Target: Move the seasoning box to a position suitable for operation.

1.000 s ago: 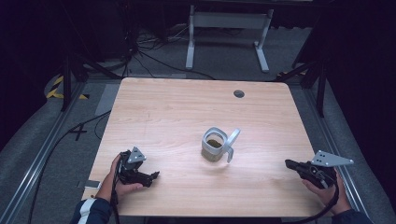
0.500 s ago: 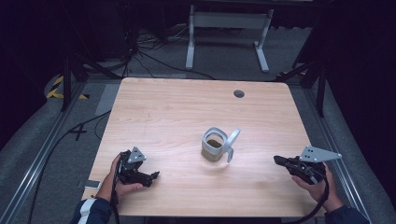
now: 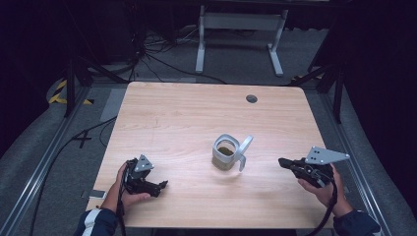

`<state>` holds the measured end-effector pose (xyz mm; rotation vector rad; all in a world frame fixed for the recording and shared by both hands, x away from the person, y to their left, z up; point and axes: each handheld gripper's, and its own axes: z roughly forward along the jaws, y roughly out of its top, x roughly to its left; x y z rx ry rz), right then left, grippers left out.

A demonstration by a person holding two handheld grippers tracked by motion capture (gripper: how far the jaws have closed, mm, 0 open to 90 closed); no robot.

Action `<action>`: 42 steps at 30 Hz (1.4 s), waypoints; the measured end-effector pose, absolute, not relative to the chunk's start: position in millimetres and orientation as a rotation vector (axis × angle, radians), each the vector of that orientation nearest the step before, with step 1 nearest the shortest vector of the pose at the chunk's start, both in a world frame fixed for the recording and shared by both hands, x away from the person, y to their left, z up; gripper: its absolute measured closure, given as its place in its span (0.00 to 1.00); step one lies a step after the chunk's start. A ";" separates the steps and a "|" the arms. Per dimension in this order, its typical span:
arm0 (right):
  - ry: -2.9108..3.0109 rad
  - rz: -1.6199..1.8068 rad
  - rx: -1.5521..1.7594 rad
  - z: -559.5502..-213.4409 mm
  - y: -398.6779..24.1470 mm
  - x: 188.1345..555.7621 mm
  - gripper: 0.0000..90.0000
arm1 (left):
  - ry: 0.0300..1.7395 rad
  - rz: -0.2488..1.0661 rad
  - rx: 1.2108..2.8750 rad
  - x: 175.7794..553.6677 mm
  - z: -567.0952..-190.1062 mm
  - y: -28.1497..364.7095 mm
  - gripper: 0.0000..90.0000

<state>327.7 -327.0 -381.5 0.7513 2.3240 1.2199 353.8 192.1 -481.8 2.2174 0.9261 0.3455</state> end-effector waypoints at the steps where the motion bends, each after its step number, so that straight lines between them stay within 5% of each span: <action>1: 2.324 1.225 0.750 -380.4 -325.9 327.9 1.00 | 0.926 0.345 2.218 353.8 -481.8 192.1 0.03; 42: 2.354 1.315 0.563 -359.2 -247.2 345.0 1.00 | 0.926 0.345 2.217 353.7 -481.8 192.1 0.03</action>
